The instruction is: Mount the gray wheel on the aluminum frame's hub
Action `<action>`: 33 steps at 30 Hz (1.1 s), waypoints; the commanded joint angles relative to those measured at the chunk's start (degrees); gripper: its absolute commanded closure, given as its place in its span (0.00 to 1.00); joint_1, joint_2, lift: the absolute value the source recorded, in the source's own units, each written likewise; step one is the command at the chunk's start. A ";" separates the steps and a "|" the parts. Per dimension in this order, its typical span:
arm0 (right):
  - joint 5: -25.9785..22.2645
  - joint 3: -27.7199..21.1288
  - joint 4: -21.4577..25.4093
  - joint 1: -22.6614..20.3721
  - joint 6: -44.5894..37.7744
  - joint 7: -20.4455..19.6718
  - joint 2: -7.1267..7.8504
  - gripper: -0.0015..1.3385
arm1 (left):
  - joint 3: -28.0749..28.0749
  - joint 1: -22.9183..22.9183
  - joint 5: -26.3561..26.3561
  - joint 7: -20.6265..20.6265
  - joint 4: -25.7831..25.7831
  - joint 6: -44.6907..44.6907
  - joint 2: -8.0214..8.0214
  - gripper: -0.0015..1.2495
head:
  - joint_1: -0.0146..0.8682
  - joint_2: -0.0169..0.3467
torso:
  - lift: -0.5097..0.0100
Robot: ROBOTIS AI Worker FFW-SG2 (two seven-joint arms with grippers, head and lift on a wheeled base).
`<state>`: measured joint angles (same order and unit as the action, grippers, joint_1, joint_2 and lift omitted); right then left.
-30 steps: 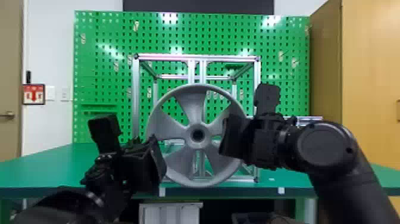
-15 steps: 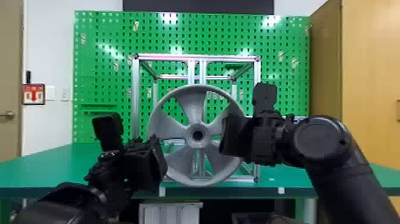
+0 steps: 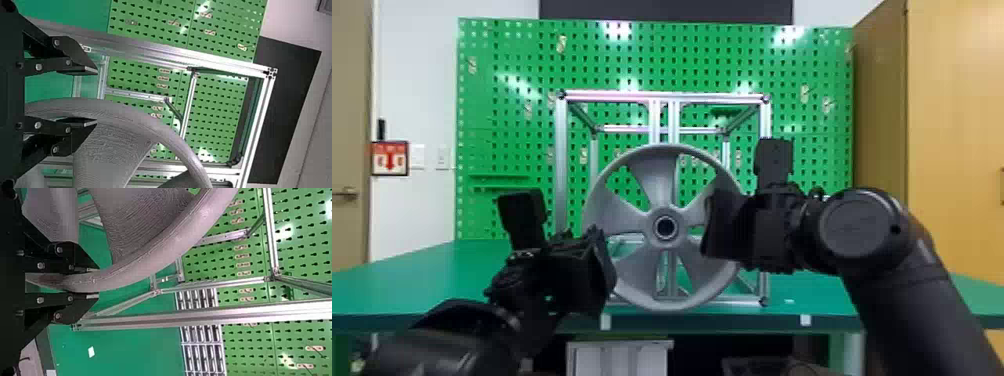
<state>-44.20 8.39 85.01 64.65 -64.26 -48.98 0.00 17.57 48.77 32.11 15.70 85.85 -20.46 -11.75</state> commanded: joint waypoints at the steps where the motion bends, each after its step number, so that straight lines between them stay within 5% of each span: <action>1: 1.48 -0.30 -0.98 -0.05 0.71 1.08 -0.05 0.87 | -0.17 0.28 -0.21 -0.06 -0.77 -0.01 0.15 0.62 | 0.01 0.06 | 0.02; 33: 4.29 -0.39 -2.39 -0.14 2.30 3.01 -0.05 0.87 | -0.87 0.80 -0.21 0.56 -1.56 -0.10 0.41 0.62 | 0.01 0.06 | 0.02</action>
<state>-40.05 8.13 82.74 64.43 -61.96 -45.96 -0.01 17.03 49.33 31.76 15.67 84.44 -20.51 -11.41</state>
